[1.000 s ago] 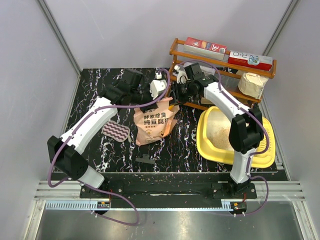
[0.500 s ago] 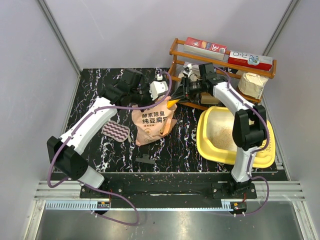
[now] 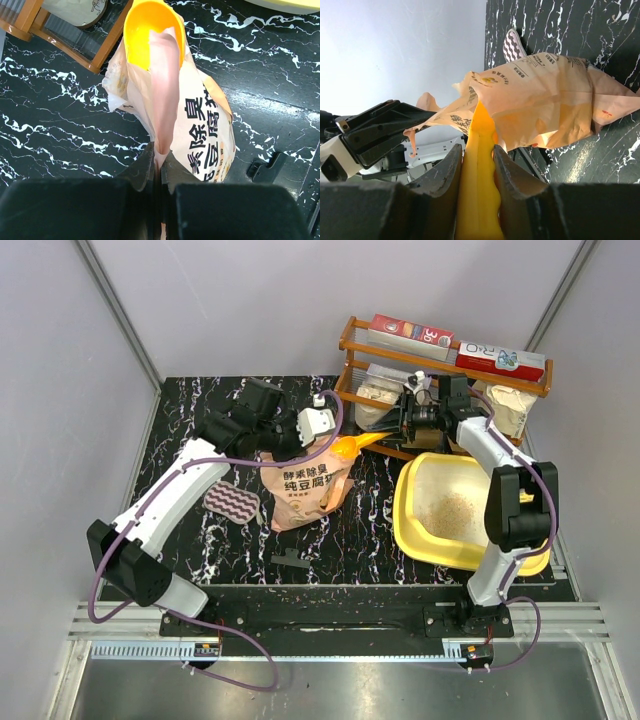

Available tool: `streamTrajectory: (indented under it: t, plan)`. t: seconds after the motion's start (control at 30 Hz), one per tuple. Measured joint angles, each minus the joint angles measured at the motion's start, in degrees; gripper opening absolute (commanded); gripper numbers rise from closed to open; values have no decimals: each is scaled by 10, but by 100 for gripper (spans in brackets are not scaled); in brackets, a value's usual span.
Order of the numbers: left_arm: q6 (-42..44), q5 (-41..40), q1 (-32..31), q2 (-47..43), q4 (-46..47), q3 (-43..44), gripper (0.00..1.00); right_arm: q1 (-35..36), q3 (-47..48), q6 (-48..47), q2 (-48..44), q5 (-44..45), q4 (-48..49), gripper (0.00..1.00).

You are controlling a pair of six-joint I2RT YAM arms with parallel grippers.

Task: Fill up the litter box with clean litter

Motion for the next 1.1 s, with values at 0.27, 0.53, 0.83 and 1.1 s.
streamTrajectory:
  t: [0.27, 0.53, 0.83, 1.1]
  plan:
    - [9, 1, 0, -3, -7, 0, 0, -7, -104, 172, -5, -46, 253, 0]
    - [22, 1, 0, -4, -10, 0, 0, -18, -164, 336, 25, -85, 508, 0]
    - [31, 7, 0, -10, -19, 0, 0, -35, -191, 372, 26, -71, 548, 0]
    - [42, 10, 0, -12, -21, -2, 0, -41, -199, 374, 24, -69, 549, 0]
